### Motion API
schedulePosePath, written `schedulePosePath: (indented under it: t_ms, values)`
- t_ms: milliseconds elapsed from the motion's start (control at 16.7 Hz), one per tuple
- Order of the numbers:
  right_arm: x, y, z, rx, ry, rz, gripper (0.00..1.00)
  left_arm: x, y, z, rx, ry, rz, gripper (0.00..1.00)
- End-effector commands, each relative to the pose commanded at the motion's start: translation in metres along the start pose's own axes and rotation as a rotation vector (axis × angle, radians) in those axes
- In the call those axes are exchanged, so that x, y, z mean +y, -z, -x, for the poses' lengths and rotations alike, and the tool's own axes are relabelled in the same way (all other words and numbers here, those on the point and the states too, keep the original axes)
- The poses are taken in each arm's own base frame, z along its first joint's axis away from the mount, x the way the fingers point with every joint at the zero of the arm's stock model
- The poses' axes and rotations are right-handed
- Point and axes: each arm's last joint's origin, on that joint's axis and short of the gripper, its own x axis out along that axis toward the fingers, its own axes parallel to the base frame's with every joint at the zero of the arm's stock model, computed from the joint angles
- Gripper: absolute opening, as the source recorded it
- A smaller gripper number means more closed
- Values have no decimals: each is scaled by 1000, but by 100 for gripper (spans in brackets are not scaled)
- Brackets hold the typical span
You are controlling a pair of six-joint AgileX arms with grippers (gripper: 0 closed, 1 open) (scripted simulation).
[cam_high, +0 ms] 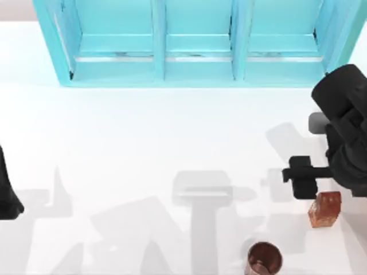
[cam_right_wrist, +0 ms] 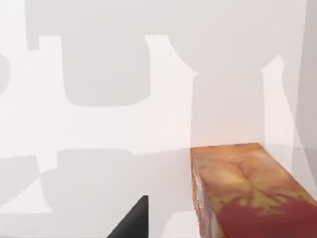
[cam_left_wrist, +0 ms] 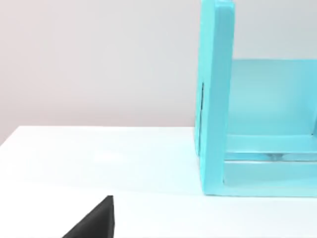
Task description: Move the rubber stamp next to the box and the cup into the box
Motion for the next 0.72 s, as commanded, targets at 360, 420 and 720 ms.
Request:
schedulePosePath:
  t_ms: [360, 420, 720]
  values:
    - [0, 0, 0, 0, 0, 0, 100, 0, 0, 0, 0, 0, 0, 100]
    - [0, 0, 0, 0, 0, 0, 100, 0, 0, 0, 0, 0, 0, 100]
    - [2, -5, 11, 1, -1, 1, 100, 0, 0, 0, 0, 0, 0, 100]
